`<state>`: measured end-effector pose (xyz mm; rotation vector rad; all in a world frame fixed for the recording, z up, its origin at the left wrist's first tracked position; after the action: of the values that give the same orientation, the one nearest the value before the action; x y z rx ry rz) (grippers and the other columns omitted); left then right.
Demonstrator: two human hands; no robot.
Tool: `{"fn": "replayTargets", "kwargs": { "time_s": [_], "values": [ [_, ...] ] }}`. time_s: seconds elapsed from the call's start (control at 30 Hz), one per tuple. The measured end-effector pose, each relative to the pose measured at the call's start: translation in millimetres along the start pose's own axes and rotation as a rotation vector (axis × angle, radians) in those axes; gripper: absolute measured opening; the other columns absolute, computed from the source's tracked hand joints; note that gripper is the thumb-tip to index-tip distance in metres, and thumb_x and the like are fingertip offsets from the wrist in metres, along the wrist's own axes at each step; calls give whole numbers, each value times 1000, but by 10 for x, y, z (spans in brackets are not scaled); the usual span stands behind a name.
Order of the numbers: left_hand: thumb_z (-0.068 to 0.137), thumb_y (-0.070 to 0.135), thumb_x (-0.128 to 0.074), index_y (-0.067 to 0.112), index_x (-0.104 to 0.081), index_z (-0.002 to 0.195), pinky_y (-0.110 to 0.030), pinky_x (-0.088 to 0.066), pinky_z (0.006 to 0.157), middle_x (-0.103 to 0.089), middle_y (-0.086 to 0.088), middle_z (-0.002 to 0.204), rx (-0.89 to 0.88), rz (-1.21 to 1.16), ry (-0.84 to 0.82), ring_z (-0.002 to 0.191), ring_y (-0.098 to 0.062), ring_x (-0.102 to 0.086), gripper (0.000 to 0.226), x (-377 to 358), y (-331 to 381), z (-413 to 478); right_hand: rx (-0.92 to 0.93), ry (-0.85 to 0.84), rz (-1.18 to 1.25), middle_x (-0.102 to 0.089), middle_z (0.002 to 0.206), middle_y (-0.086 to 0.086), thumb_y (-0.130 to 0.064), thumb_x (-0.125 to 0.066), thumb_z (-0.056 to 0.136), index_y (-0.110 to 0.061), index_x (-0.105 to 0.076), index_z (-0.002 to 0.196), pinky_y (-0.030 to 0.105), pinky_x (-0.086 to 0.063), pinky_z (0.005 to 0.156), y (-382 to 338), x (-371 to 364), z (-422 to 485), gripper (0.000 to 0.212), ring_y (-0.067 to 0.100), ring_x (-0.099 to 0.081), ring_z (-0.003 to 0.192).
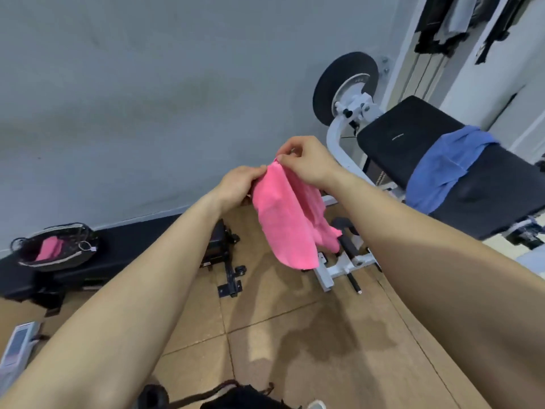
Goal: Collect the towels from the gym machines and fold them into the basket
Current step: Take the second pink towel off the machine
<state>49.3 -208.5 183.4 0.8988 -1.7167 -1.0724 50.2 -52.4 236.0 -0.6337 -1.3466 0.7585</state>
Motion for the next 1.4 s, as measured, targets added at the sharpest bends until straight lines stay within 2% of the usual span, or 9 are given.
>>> {"fn": "replayTargets", "kwargs": {
  "time_s": [0.27,0.4,0.5,0.73,0.93,1.03,1.17,1.3,1.4],
  "values": [
    [96,23,-50,19,-54,69,-28,-34,52,-42,1,55,113,-113,201,52,-16,-39,28,1803,-1036,-570,89,-244,-55,-63,70,-3,-12,-63,91,-14,-71,89,12,-40,55,-1062,-1772,283,8,7,-54,61],
    [88,12,-54,8,-71,82,-24,-37,52,-52,-6,69,150,-28,122,61,-17,-44,19,2530,-1615,-857,121,-346,-114,-66,78,-2,-13,-63,91,-17,-71,89,22,-44,68,-1471,-2694,390,8,12,-59,73],
    [86,4,-57,25,-77,85,-19,-34,47,-63,2,72,132,50,75,57,-7,-49,29,2947,-1881,-1067,121,-398,-112,-65,78,-3,-14,-62,92,-19,-68,88,23,-44,72,-1746,-3276,421,9,13,-59,75],
    [83,13,-72,24,-75,78,-29,-48,70,-68,10,65,79,107,267,63,-7,-60,13,3845,-2444,-1249,112,-532,-103,-65,69,-5,-14,-58,92,-16,-68,87,25,-48,69,-2245,-4270,488,11,14,-63,69],
    [89,20,-70,26,-73,81,-25,-50,81,-74,7,83,96,185,489,81,-8,-67,10,4608,-2833,-1129,169,-630,-155,-61,65,-8,-19,-63,90,-15,-69,84,20,-40,58,-2345,-4935,835,10,4,-53,59],
    [90,24,-68,27,-67,76,-28,-49,80,-73,4,83,138,232,487,83,-13,-67,15,4909,-3026,-908,185,-692,-147,-57,65,-9,-28,-72,89,-22,-63,74,21,-40,57,-2266,-5275,1123,18,5,-50,59],
    [91,29,-68,24,-66,80,-32,-50,76,-71,1,82,187,305,414,78,-16,-64,12,5296,-3291,-507,241,-805,-270,-57,73,-11,-25,-72,90,-22,-67,86,22,-37,60,-2155,-5757,1627,7,9,-52,69],
    [89,15,-68,17,-69,85,-29,-54,74,-71,1,75,262,353,300,68,-15,-66,4,5655,-3568,-2,290,-843,-440,-64,91,-5,-12,-66,92,-15,-73,102,21,-38,73,-2045,-6204,2256,13,13,-56,86],
    [91,12,-64,20,-67,88,-22,-51,68,-67,10,72,325,417,229,67,-8,-63,9,5890,-3709,349,246,-825,-450,-64,92,-3,-13,-63,94,-19,-72,96,24,-40,76,-1980,-6451,2722,11,19,-60,92]
  ]
}}
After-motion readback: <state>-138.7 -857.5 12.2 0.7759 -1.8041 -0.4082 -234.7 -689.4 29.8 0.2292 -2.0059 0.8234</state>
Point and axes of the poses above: each hand's wrist, its own z-axis towards the middle knuckle, its own x-axis out of the back of the hand, y = z × x, the point moved 8 cm from there along z, towards the middle knuckle
